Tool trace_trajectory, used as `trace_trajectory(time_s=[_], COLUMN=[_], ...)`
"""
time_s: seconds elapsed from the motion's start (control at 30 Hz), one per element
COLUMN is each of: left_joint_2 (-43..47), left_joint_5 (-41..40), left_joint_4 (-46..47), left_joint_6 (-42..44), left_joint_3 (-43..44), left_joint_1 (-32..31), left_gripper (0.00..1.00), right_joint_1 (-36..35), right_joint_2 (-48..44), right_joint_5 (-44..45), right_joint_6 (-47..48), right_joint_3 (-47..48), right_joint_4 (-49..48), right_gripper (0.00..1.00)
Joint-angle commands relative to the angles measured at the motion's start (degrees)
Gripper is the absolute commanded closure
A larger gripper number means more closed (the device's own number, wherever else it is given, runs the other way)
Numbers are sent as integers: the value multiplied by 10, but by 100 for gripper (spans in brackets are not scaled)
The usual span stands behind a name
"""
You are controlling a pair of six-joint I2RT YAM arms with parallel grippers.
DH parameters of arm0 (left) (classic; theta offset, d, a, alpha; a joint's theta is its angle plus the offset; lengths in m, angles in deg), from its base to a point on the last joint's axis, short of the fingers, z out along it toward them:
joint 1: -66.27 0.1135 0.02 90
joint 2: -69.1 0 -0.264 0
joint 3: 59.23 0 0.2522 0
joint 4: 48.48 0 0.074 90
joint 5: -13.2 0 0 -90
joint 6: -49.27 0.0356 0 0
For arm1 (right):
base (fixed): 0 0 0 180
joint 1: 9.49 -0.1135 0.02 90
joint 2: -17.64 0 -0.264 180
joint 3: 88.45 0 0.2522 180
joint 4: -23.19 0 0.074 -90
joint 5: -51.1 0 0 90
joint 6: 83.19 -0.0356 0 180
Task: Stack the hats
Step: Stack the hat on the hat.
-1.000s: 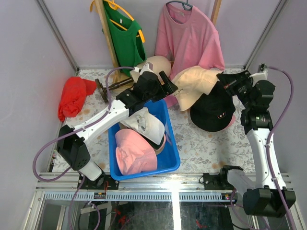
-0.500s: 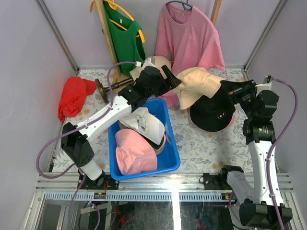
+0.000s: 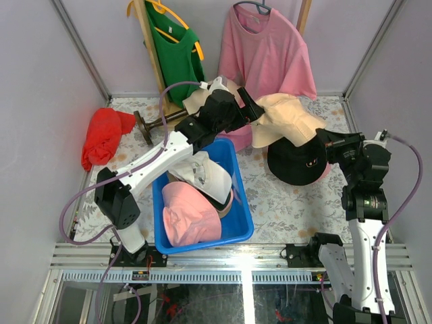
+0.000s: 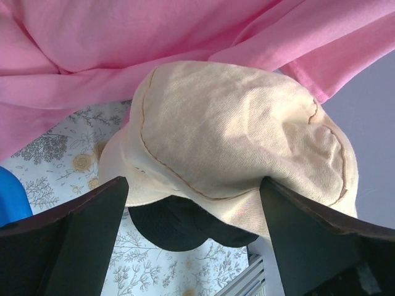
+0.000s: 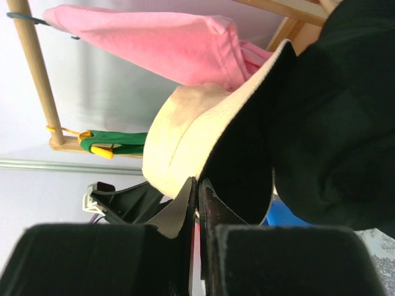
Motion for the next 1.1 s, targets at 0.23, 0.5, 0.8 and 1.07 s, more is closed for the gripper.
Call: trace_trajectory(time_s=[0.23, 0.5, 0.8, 1.07], left_joint_2=[-15, -25, -37, -20], left_joint_5=[45, 93, 134, 222], left_joint_4=[86, 115, 88, 51], left_joint_6=[24, 25, 66, 107], left_joint_3=[18, 16, 71, 121], left_joint_1=[-2, -3, -2, 26], left_gripper=[33, 54, 100, 100], right_joint_1=[2, 2, 2, 2], right_joint_2=[-49, -55, -51, -24], right_joint_5=[95, 107, 136, 143], right_joint_6=[-24, -43, -28, -13], right_joint_3=[-30, -50, -25, 15], right_joint_4=[67, 75, 100, 112], right_gripper=[100, 100, 100, 100])
